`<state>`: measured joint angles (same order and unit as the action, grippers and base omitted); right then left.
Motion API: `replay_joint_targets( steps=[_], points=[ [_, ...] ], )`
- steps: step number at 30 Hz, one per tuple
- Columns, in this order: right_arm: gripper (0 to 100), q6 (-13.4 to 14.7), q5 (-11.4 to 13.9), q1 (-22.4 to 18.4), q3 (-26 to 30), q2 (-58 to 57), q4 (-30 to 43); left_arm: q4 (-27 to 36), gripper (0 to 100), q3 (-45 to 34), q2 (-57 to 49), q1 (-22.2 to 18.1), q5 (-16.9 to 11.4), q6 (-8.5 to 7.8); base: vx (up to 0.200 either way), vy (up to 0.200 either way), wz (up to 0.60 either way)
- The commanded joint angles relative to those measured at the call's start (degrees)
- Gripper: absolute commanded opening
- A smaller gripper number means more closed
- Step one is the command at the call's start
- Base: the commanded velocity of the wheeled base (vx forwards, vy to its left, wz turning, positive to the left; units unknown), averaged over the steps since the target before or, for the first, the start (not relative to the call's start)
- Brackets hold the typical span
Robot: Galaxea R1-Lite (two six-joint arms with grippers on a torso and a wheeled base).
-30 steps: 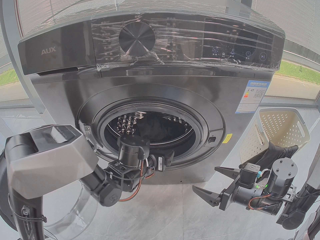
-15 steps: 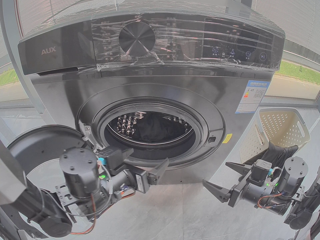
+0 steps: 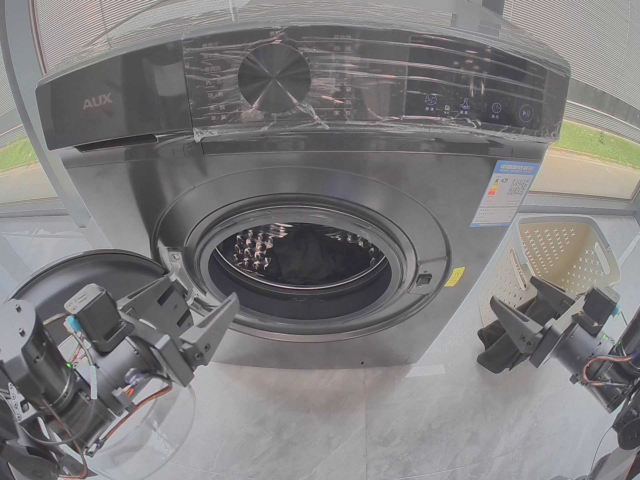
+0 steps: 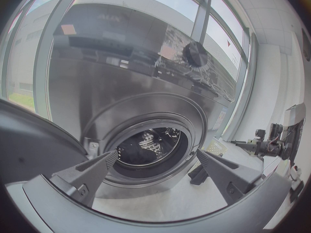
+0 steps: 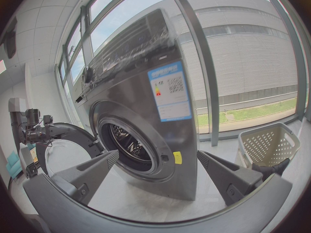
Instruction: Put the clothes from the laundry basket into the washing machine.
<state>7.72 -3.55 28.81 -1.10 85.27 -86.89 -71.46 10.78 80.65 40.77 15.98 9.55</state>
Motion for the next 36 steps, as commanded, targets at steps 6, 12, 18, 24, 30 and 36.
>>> replay_joint_targets(
  steps=[6,12,18,24,30,36],
  points=[
    [100,-1.7,-0.1,-2.6,1.1,-15.6,14.0,0.2,100,-6.0,-9.5,-3.9,0.1,-5.24,-0.167,0.000,0.00],
    [100,-4.2,0.0,-2.8,1.1,-28.8,31.7,0.4,100,-8.0,-13.0,-4.9,0.1,-6.03,-0.067,0.000,0.00],
    [100,-3.8,-0.1,-6.5,1.1,-38.6,42.2,1.1,100,-10.8,-16.4,-6.5,0.3,-7.61,-0.100,0.000,0.00],
    [100,-4.7,0.2,-14.3,1.1,-49.4,50.5,10.4,100,-10.8,-24.1,-10.9,0.3,-8.05,0.000,0.000,0.00],
    [100,-4.7,0.4,-18.8,1.1,-60.8,59.0,26.3,100,-10.6,-38.8,-14.4,-0.9,-7.00,0.000,0.000,0.00],
    [100,-4.7,0.4,-21.4,1.1,-69.9,66.2,38.7,100,-10.8,-49.5,-18.9,-2.1,-6.12,0.000,0.000,0.00]
  ],
)
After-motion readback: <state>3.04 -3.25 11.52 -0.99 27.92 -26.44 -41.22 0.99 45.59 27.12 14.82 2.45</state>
